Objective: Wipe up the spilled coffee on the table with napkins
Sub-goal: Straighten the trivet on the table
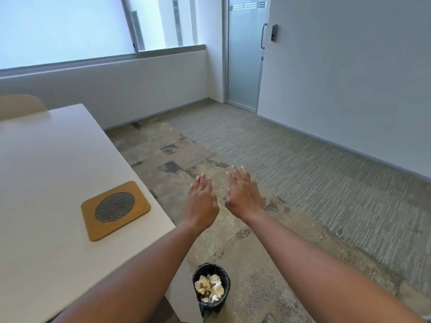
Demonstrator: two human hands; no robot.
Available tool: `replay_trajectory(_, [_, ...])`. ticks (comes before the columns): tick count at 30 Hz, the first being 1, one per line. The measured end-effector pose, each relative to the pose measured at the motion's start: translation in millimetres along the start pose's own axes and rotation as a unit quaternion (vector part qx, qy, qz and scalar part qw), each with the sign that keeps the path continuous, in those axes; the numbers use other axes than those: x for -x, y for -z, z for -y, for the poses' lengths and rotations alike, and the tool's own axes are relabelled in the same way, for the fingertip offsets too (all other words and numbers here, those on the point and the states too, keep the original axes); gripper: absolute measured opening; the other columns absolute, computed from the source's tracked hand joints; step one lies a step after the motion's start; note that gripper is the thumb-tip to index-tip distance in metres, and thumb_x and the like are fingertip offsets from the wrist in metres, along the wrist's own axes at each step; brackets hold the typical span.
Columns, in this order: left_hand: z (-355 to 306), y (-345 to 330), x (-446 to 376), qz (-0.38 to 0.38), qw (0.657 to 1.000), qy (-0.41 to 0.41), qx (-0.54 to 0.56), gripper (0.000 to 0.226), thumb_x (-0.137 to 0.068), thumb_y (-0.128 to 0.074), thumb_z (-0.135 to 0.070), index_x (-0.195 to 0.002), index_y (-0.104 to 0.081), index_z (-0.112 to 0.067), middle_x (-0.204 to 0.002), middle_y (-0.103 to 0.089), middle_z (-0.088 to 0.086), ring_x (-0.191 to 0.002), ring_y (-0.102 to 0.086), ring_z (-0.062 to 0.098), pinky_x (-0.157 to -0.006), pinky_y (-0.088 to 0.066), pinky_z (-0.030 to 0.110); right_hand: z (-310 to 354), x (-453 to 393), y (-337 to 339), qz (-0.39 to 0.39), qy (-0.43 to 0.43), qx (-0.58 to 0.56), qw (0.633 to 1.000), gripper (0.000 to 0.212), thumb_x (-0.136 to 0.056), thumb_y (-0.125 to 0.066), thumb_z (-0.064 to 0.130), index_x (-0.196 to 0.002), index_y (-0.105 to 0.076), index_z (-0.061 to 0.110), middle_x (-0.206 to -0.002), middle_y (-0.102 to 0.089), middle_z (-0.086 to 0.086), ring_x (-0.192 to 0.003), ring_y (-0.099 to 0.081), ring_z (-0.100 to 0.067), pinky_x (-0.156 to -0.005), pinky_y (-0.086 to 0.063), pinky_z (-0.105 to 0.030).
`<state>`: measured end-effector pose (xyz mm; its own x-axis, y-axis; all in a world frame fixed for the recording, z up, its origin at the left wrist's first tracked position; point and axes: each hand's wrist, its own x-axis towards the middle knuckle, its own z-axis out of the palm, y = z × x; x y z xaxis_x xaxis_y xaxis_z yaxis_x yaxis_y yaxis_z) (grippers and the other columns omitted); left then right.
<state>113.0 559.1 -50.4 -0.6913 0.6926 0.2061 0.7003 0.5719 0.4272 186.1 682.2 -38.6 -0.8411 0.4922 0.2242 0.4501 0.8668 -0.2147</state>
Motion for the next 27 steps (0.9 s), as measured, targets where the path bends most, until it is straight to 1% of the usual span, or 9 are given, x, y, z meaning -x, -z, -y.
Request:
replay_trajectory(5, [29, 39, -1, -0.056, 0.998, 0.025, -0.005, 0.055, -0.105, -0.033, -0.025, -0.157, -0.022, -0.011, -0.167, -0.010, 0.007, -0.154, -0.004, 0.017, -0.120, -0.002, 0.028, 42, -18, 9, -0.023, 0.029, 0.011, 0.999, 0.056, -0.092, -0.039, 0.022, -0.147, -0.034, 0.010, -0.160, -0.021, -0.007, -0.148, -0.012, -0.031, -0.111, -0.030, -0.047])
replay_trajectory(7, [43, 56, 1, -0.084, 0.995, 0.043, -0.010, 0.054, -0.104, -0.036, -0.026, -0.157, -0.028, -0.014, -0.166, -0.017, 0.004, -0.153, -0.012, 0.016, -0.120, -0.010, 0.029, 62, -23, 12, -0.033, 0.049, 0.020, 0.998, 0.056, -0.093, -0.039, 0.023, -0.147, -0.035, 0.010, -0.160, -0.021, -0.007, -0.148, -0.011, -0.031, -0.112, -0.028, -0.048])
replay_trajectory(10, [66, 82, 6, -0.126, 0.989, 0.066, -0.031, 0.054, -0.102, -0.041, -0.028, -0.154, -0.037, -0.017, -0.163, -0.027, 0.000, -0.149, -0.026, 0.016, -0.117, -0.027, 0.034, 92, -31, 13, -0.043, 0.080, 0.033, 0.995, 0.055, -0.095, -0.037, 0.024, -0.147, -0.034, 0.008, -0.160, -0.020, -0.007, -0.148, -0.009, -0.031, -0.113, -0.025, -0.049])
replay_trajectory(11, [73, 91, 8, -0.136, 0.987, 0.074, -0.035, 0.053, -0.101, -0.043, -0.027, -0.153, -0.038, -0.017, -0.162, -0.029, 0.000, -0.148, -0.030, 0.018, -0.115, -0.031, 0.035, 102, -34, 14, -0.044, 0.090, 0.035, 0.994, 0.055, -0.095, -0.037, 0.024, -0.148, -0.034, 0.008, -0.161, -0.019, -0.007, -0.148, -0.008, -0.031, -0.113, -0.025, -0.050])
replay_trajectory(13, [86, 107, 11, -0.153, 0.984, 0.086, -0.044, 0.053, -0.100, -0.045, -0.027, -0.152, -0.040, -0.015, -0.161, -0.033, 0.002, -0.145, -0.036, 0.020, -0.114, -0.033, 0.036, 121, -40, 14, -0.043, 0.106, 0.036, 0.993, 0.055, -0.095, -0.037, 0.024, -0.148, -0.033, 0.008, -0.161, -0.019, -0.007, -0.148, -0.009, -0.030, -0.114, -0.024, -0.049])
replay_trajectory(17, [113, 132, 16, -0.180, 0.975, 0.120, -0.059, 0.051, -0.100, -0.048, -0.025, -0.149, -0.045, -0.014, -0.156, -0.041, 0.004, -0.141, -0.042, 0.023, -0.113, -0.034, 0.036, 155, -52, 13, -0.041, 0.125, 0.018, 0.991, 0.055, -0.094, -0.040, 0.025, -0.146, -0.037, 0.008, -0.157, -0.028, -0.007, -0.145, -0.018, -0.030, -0.110, -0.032, -0.048])
replay_trajectory(22, [143, 149, 25, -0.186, 0.961, 0.194, -0.064, 0.051, -0.099, -0.052, -0.030, -0.147, -0.048, -0.016, -0.153, -0.046, 0.004, -0.131, -0.054, 0.029, -0.105, -0.044, 0.042, 186, -58, 3, -0.030, 0.166, -0.013, 0.986, 0.051, -0.093, -0.041, 0.024, -0.142, -0.042, 0.009, -0.148, -0.039, -0.007, -0.135, -0.031, -0.026, -0.101, -0.040, -0.044])
replay_trajectory(25, [156, 155, 31, -0.196, 0.950, 0.240, -0.045, 0.048, -0.096, -0.053, -0.029, -0.143, -0.053, -0.017, -0.139, -0.061, 0.005, -0.117, -0.063, 0.029, -0.095, -0.049, 0.039, 200, -61, -5, -0.008, 0.188, -0.022, 0.982, 0.050, -0.094, -0.041, 0.025, -0.142, -0.041, 0.010, -0.140, -0.045, -0.009, -0.127, -0.037, -0.026, -0.098, -0.042, -0.041])
replay_trajectory(27, [164, 157, 36, -0.192, 0.942, 0.273, -0.032, 0.048, -0.095, -0.053, -0.029, -0.142, -0.053, -0.017, -0.132, -0.064, 0.004, -0.116, -0.062, 0.026, -0.093, -0.048, 0.038, 208, -61, -9, 0.010, 0.191, -0.037, 0.981, 0.049, -0.094, -0.041, 0.026, -0.140, -0.042, 0.009, -0.135, -0.047, -0.011, -0.122, -0.039, -0.027, -0.095, -0.044, -0.039])
